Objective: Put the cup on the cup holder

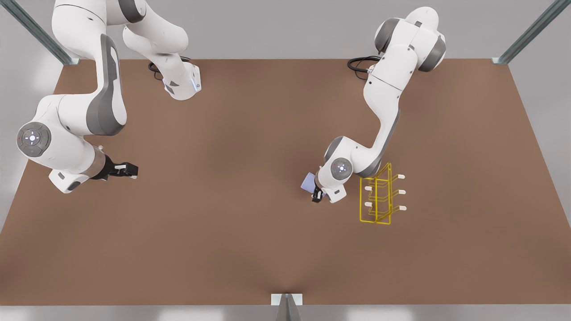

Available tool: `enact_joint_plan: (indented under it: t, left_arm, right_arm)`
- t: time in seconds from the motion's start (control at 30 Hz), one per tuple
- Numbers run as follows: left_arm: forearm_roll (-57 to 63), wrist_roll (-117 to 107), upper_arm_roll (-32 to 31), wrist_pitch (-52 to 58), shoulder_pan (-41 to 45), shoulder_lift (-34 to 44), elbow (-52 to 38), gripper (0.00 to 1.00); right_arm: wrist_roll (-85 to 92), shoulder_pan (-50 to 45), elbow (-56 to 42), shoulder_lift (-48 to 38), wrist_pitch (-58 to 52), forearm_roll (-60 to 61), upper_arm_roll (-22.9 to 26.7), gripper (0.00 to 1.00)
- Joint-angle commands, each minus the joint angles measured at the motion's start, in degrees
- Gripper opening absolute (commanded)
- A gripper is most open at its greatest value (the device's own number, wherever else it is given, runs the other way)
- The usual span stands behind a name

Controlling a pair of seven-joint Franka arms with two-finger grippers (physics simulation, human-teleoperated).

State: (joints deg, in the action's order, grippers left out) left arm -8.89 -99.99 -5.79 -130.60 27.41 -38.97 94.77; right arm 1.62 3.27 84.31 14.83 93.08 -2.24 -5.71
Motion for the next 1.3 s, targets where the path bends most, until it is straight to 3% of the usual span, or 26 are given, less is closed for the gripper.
enact_joint_plan:
  t: [0.0, 0.43, 0.47, 0.5, 0.67, 0.73, 0.83, 0.87, 0.93, 1.03, 1.17, 1.27]
  left_arm:
    - [-0.1, 5.7, -0.2, 1.1, 0.0, -0.1, 0.1, 1.00]
    - [-0.1, 12.9, -1.2, -1.8, -0.4, -3.8, 0.2, 1.00]
    - [-0.1, 12.9, -1.2, -1.8, -0.4, -4.0, 0.2, 0.82]
    - [-0.1, 12.9, -1.2, -1.8, -0.4, -4.1, 0.2, 0.74]
    - [-0.7, 14.1, -1.2, -0.4, -0.7, -1.1, 0.0, 0.70]
    - [-0.7, 14.2, -0.6, 5.9, -0.8, -1.3, -3.5, 0.70]
    - [4.8, 7.3, 0.7, 33.7, -0.8, 2.1, -14.5, 0.71]
    - [8.1, 6.2, 5.0, 39.5, 1.3, 3.5, -16.4, 0.71]
    - [7.3, 7.2, 29.0, 42.8, 19.5, 3.1, -16.7, 0.71]
    - [8.5, 7.4, 45.1, 45.1, 32.6, -0.2, -16.5, 0.71]
    - [16.0, 7.4, 63.1, 48.6, 48.7, -6.9, -16.0, 0.71]
    - [21.3, 7.4, 68.8, 49.0, 52.7, -13.1, -13.6, 0.71]
  right_arm:
    - [4.7, 0.1, 0.1, -0.1, -0.1, 0.0, 0.0, 1.00]
    - [4.7, 0.0, -0.1, 0.0, 0.1, 0.0, 0.0, 1.00]
    - [4.7, 0.0, -0.1, 0.0, 0.1, 0.0, 0.0, 1.00]
    - [4.7, 0.0, -0.1, 0.0, 0.1, 0.0, 0.0, 1.00]
    - [4.7, 0.0, -0.2, 0.5, 0.1, 0.1, 0.0, 1.00]
    - [4.7, 0.0, -0.2, 0.5, 0.1, 0.1, 0.0, 1.00]
    - [4.7, 0.1, -0.2, 0.5, 0.2, 0.0, 0.0, 1.00]
    - [4.7, 0.1, -0.2, 0.5, 0.1, 0.0, 0.0, 1.00]
    - [4.7, 0.1, -0.2, 0.5, 0.1, 0.0, 0.0, 1.00]
    - [4.7, 0.1, -0.2, 0.5, 0.1, 0.0, 0.0, 1.00]
    - [4.7, 0.1, -0.2, 0.5, 0.2, 0.0, 0.0, 1.00]
    - [4.7, 0.1, -0.2, 0.5, 0.2, 0.0, 0.0, 1.00]
